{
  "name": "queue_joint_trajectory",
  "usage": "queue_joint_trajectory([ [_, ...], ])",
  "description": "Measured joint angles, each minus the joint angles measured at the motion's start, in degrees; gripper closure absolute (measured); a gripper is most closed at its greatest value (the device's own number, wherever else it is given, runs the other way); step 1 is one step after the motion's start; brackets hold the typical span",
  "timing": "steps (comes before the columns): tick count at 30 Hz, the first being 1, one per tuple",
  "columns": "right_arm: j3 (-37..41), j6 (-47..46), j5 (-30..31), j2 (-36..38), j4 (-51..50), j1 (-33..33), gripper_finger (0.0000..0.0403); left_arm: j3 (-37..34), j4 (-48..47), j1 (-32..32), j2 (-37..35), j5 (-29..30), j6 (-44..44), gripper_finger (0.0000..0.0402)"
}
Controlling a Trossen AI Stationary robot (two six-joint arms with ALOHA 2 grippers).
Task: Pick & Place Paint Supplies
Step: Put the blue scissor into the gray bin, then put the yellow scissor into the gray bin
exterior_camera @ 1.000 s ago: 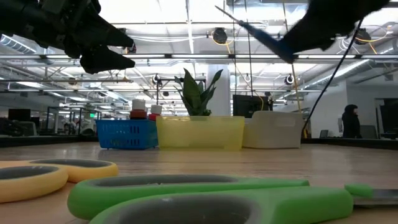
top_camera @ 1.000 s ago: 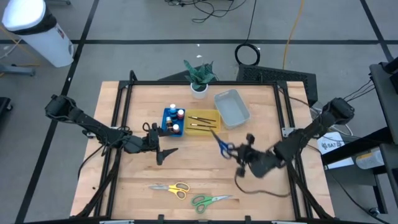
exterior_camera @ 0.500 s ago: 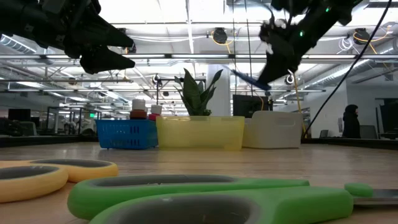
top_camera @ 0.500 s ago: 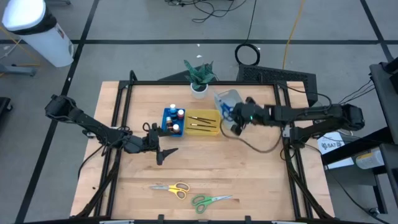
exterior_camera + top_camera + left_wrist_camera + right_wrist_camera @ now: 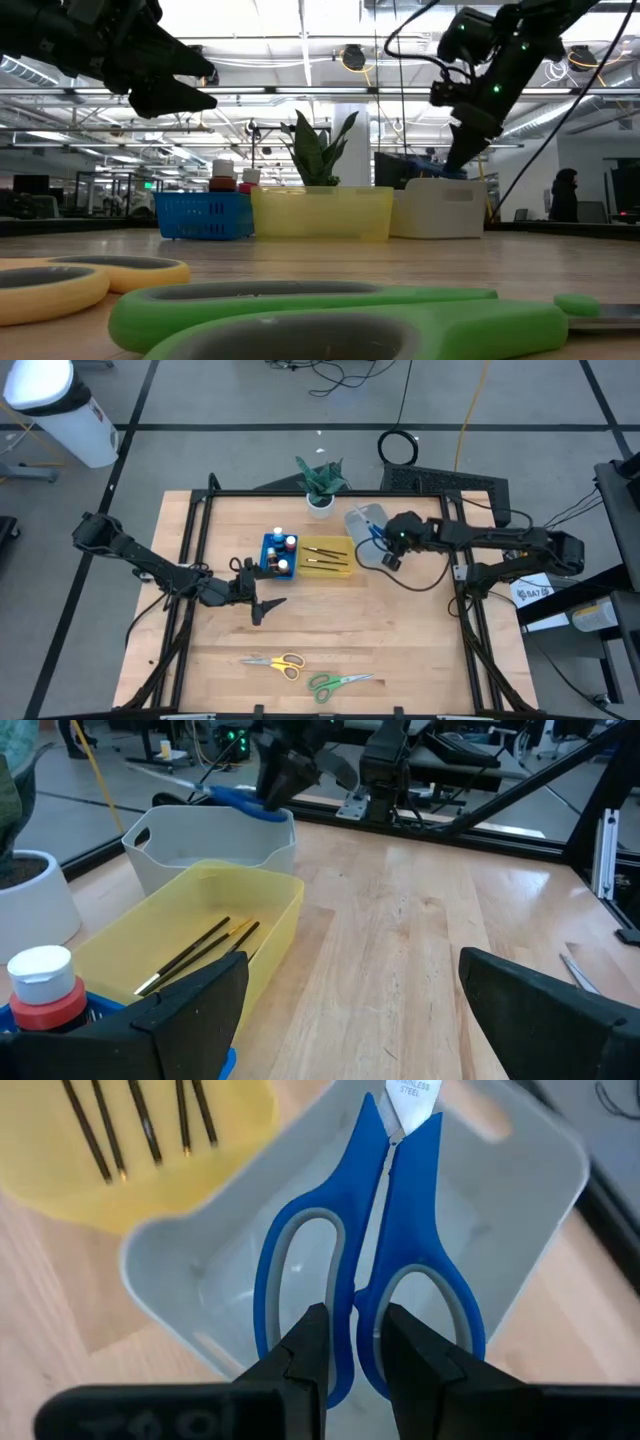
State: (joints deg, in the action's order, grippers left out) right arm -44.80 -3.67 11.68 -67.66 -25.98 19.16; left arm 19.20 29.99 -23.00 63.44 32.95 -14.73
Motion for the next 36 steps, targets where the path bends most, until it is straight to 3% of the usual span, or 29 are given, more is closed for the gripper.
queue_joint_trajectory([
  [5, 3.59, -0.08, 0.24, 0.0, 3.07, 0.02, 0.034, 0.0, -0.01, 0.0, -0.02, 0.0, -0.01, 0.0025],
  [14, 5.03, -0.1, 0.22, 0.0, 9.78, 0.0, 0.0278, 0.0, -0.01, 0.0, -0.02, 0.02, -0.01, 0.0025],
  [22, 5.05, -3.64, -0.04, 0.1, 12.65, -0.12, 0.0259, 0.0, -0.3, 0.0, 0.0, 0.0, -0.04, 0.0025],
  [26, 5.05, -7.25, -7.09, 0.15, 17.51, -1.59, 0.0264, 0.0, -0.28, 0.0, -0.02, 0.0, -0.04, 0.0025],
  [31, 5.7, -11.59, -18.21, 0.15, 29.42, -8.87, 0.0269, 0.0, -0.25, 0.0, 0.0, 0.0, -0.04, 0.0025],
  [36, 12.87, -11.28, -19.45, -1.21, 58.81, -22.26, 0.0269, 0.0, -0.23, 0.0, 0.0, 0.02, -0.16, 0.0025],
])
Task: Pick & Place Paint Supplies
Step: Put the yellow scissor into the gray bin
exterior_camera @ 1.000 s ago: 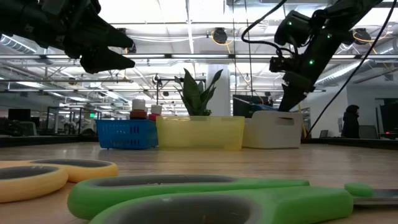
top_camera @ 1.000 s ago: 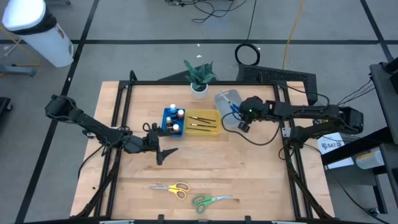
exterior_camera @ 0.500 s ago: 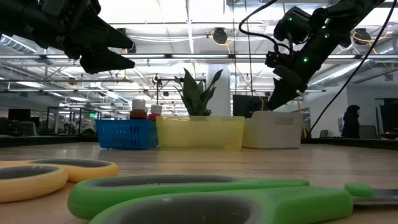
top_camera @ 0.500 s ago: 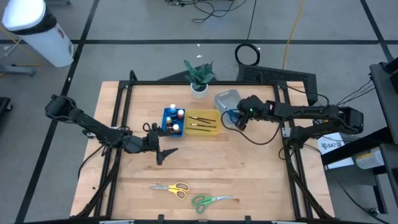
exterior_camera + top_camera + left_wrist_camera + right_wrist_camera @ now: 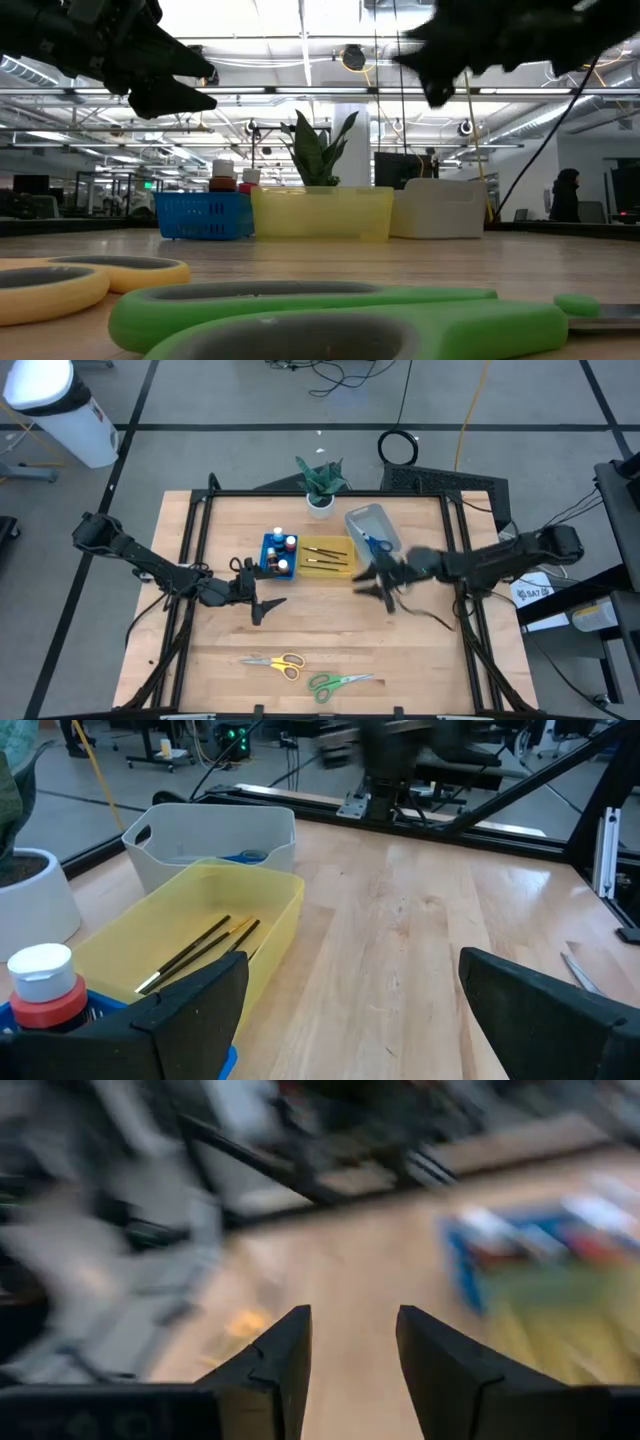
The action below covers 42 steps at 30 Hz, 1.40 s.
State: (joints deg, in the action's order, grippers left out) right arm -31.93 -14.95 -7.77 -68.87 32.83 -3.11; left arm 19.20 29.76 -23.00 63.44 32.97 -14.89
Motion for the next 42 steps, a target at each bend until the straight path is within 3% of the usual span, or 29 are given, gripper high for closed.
queue_joint_trajectory([
  [3, 4.28, 3.36, 0.06, -3.08, 16.95, -8.05, 0.027, 0.0, 0.11, 0.0, -0.01, -0.02, -1.59, 0.0025],
  [7, 6.75, 7.67, 0.12, -7.53, 28.52, -15.95, 0.027, 0.0, -0.02, 0.0, 0.0, -0.29, -5.32, 0.0025],
  [14, 6.83, 9.71, 0.56, -11.05, 28.48, -20.42, 0.0271, 0.0, 0.11, 0.91, -0.01, -2.56, -8.8, 0.0025],
  [21, 6.83, 9.67, 7.87, -11.64, 26.74, -20.16, 0.0271, 0.24, 1.45, -2.37, 4.09, -18.45, -7.8, 0.0025],
  [25, 6.83, 9.67, 9.43, -11.64, 26.52, -20.14, 0.0271, 5.63, -10.9, -8.8, 9.33, -23.78, -8.64, 0.0025],
  [34, 6.83, 9.67, 9.44, -11.64, 26.44, -20.14, 0.0271, 22.42, -48.04, -21.0, 24.12, -31.82, -29.54, 0.0025],
  [42, 6.83, 9.59, 9.44, -11.64, 26.4, -20.14, 0.0271, 25.73, -51.05, -22.41, 29.96, -27.87, -31.32, 0.0025],
])
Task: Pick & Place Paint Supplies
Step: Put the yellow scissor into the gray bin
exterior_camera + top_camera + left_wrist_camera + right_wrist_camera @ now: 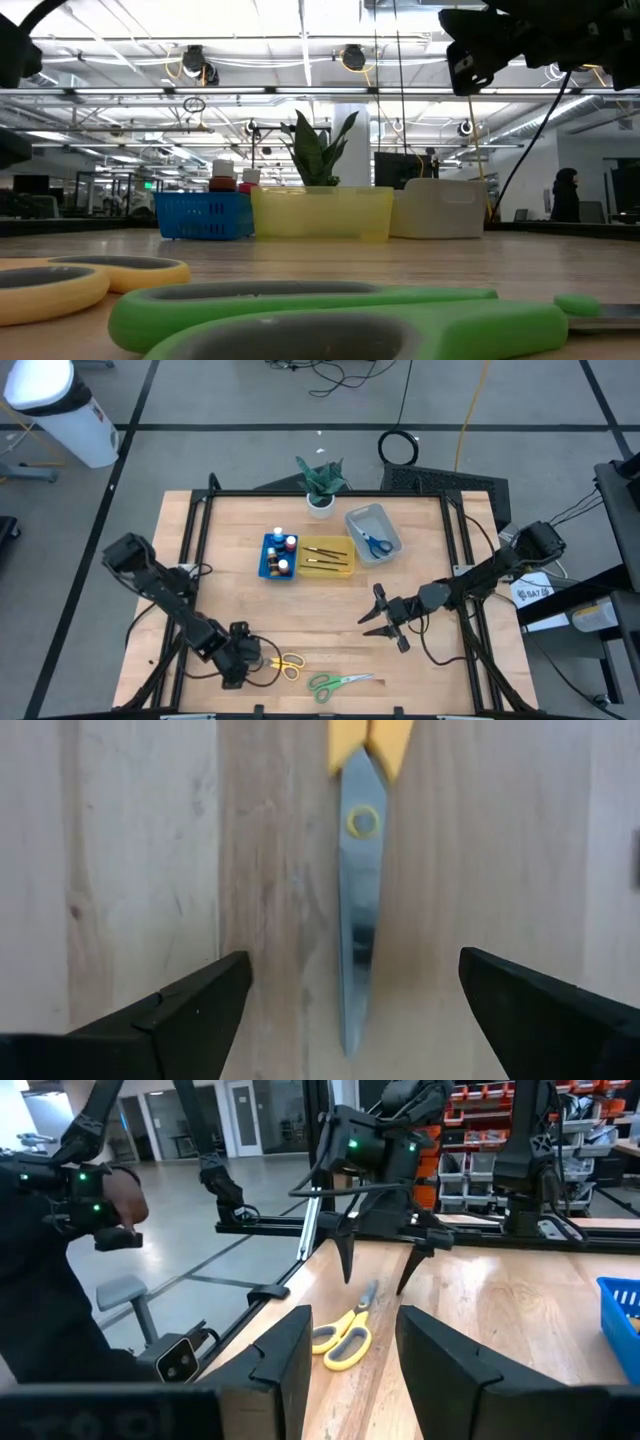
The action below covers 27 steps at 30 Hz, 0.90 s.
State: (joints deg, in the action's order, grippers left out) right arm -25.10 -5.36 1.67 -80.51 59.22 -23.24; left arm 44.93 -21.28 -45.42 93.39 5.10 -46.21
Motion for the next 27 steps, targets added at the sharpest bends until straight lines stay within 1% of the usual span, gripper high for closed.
queue_joint_trajectory([
  [5, 0.0, -1.89, 0.0, 0.0, -2.04, 0.0, 0.0271, 0.21, -0.65, 1.19, 1.95, 4.17, 0.95, 0.0026],
  [9, 0.0, -1.89, 0.0, 0.0, -2.75, 0.0, 0.0271, 0.28, -0.66, 0.86, 3.5, 5.81, 4.35, 0.0026],
  [12, 0.0, -1.89, 0.0, 0.0, -2.62, 0.0, 0.0271, 0.18, -0.67, -0.21, 3.89, 7.54, 6.66, 0.0043],
  [15, 0.0, -1.89, 0.0, 0.0, -2.6, 0.0, 0.0271, -0.01, -0.68, -0.98, 4.08, 9.47, 7.36, 0.0087],
  [21, 0.0, -1.89, 0.0, 0.0, -2.56, 0.0, 0.0271, -0.34, 2.6, -1.41, 4.14, 12.95, 7.44, 0.0206],
  [23, 0.0, -1.89, 0.02, 0.0, -2.56, 0.0, 0.0271, -0.38, 4.16, -1.39, 4.28, 14.25, 6.74, 0.024],
  [27, 0.0, -1.89, 0.02, 0.0, -2.56, 0.0, 0.0271, -0.35, 6.76, -0.24, 4.39, 17.93, 6.41, 0.029],
])
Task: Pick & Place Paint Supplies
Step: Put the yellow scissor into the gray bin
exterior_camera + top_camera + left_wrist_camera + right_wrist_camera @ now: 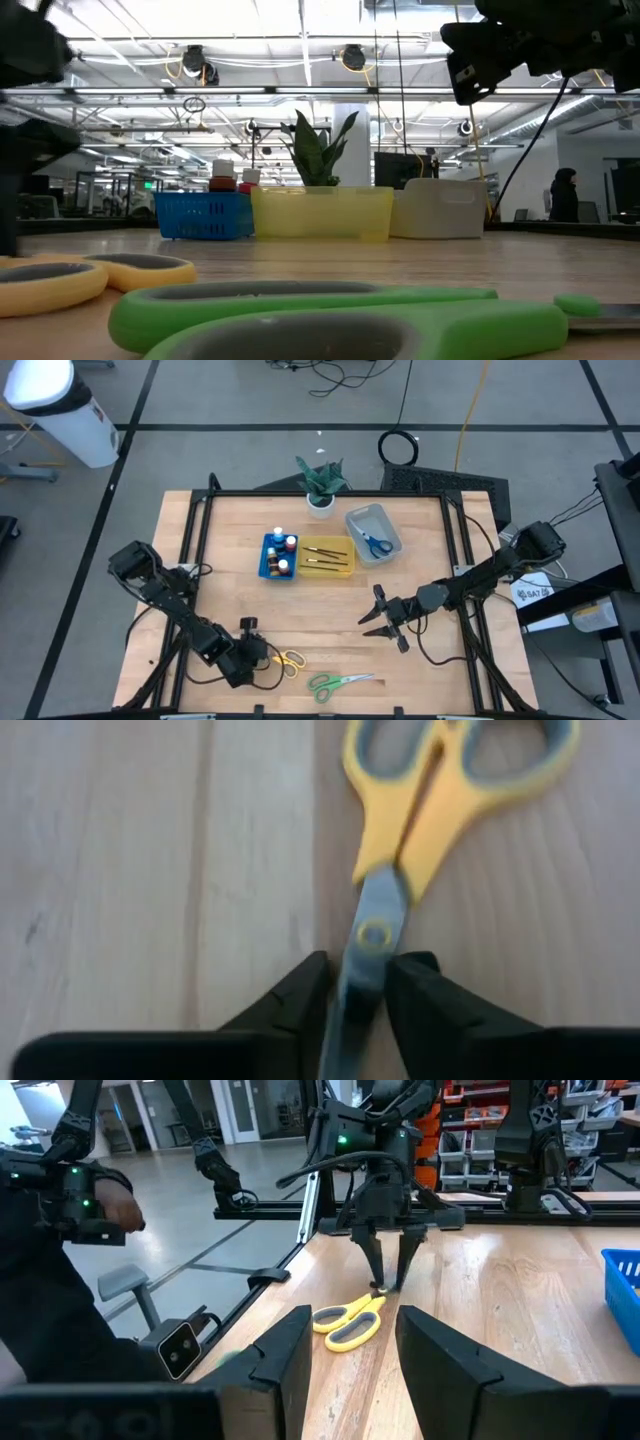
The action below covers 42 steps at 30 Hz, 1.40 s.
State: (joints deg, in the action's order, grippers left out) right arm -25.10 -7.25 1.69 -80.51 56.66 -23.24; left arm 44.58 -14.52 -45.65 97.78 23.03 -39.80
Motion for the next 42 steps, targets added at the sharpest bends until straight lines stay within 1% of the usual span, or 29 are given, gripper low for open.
queue_joint_trajectory([
  [3, 0.0, 0.0, 0.01, 0.0, -0.01, 0.0, 0.0271, -0.02, 3.97, 2.2, 0.52, 2.0, 0.3, 0.0314],
  [8, 0.0, 0.0, 0.0, 0.0, -0.09, 0.0, 0.0271, 0.0, 13.56, 7.0, 4.16, 3.64, 2.62, 0.0334],
  [13, 0.0, 0.0, 0.02, 0.0, -0.39, 0.0, 0.0271, 0.26, 24.2, 12.18, 9.85, 3.76, 2.8, 0.0331],
  [15, 0.0, 0.0, 0.02, 0.0, -0.39, 0.0, 0.0271, 0.26, 27.94, 13.97, 11.08, 3.58, 4.6, 0.0326],
  [18, 0.0, 0.0, 0.01, 0.0, -0.39, 0.0, 0.0271, 0.2, 31.03, 16.02, 11.29, 2.11, 8.34, 0.032],
  [22, 0.0, 0.0, 0.02, 0.0, -0.39, 0.0, 0.0271, 0.1, 32.16, 17.51, 10.18, 1.72, 12.53, 0.0324],
  [28, 0.0, 0.0, 0.0, 0.0, -0.39, 0.0, 0.0271, 0.09, 32.21, 19.16, 10.22, 2.1, 13.8, 0.0345],
  [32, 0.0, 0.0, 0.0, 0.0, -0.42, 0.0, 0.0271, 0.1, 32.31, 20.07, 10.27, 1.86, 14.24, 0.0376],
  [34, 0.0, -0.02, 0.0, 0.0, -0.42, 0.0, 0.0271, 0.11, 32.3, 20.59, 10.27, 0.79, 14.21, 0.0393],
  [42, 0.0, -0.03, 0.04, 0.0, -0.42, -0.01, 0.0271, 0.13, 32.19, 20.73, 10.27, 0.59, 15.18, 0.0395],
])
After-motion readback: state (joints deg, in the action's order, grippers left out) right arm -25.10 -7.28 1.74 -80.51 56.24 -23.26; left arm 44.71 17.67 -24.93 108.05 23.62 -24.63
